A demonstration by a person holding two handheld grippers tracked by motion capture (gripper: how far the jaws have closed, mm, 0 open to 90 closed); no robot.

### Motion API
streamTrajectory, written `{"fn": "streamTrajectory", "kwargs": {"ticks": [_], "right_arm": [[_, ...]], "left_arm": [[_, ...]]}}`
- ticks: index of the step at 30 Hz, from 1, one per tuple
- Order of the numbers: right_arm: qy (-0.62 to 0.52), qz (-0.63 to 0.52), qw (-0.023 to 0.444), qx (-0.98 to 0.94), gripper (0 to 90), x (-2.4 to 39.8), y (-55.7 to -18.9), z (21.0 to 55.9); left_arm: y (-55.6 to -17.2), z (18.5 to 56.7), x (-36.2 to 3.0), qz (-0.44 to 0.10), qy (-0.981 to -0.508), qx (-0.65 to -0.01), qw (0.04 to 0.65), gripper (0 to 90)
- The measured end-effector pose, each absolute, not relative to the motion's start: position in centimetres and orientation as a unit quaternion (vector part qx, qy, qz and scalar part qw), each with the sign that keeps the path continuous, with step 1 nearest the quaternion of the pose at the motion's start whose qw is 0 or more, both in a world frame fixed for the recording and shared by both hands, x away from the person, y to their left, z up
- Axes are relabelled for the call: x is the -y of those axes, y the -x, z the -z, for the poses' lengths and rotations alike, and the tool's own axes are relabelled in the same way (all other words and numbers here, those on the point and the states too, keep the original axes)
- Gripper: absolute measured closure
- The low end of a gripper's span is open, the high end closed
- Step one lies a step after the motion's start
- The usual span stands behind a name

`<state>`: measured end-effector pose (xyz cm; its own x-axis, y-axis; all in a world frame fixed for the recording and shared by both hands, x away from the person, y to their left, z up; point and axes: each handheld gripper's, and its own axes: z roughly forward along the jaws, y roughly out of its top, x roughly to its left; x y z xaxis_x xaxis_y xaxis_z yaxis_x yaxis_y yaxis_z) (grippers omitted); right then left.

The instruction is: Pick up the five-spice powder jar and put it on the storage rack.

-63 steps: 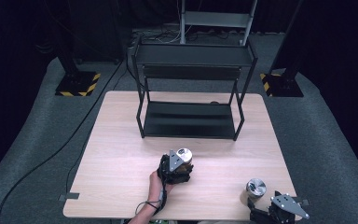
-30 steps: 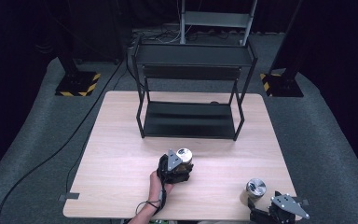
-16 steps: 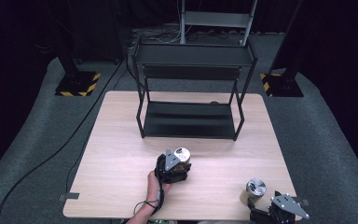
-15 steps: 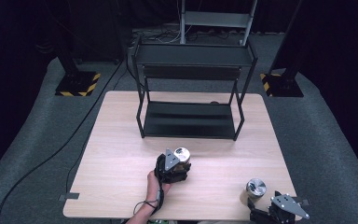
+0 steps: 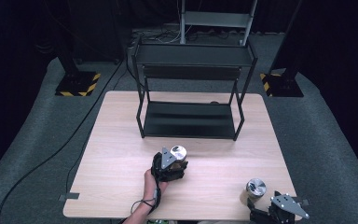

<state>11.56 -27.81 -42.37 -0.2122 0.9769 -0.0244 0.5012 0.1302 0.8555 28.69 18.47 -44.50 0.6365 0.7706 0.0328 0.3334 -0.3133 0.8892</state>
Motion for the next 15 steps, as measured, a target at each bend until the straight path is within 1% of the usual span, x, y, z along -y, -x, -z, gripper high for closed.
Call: {"fn": "streamTrajectory", "kwargs": {"ticks": [15], "right_arm": [[-0.542,-0.373,0.314,-0.684,0.0,27.77,-11.69,42.36]], "left_arm": [[-28.82,44.38,-19.55,-0.244,-0.766,-0.37,0.466,30.9]]}}
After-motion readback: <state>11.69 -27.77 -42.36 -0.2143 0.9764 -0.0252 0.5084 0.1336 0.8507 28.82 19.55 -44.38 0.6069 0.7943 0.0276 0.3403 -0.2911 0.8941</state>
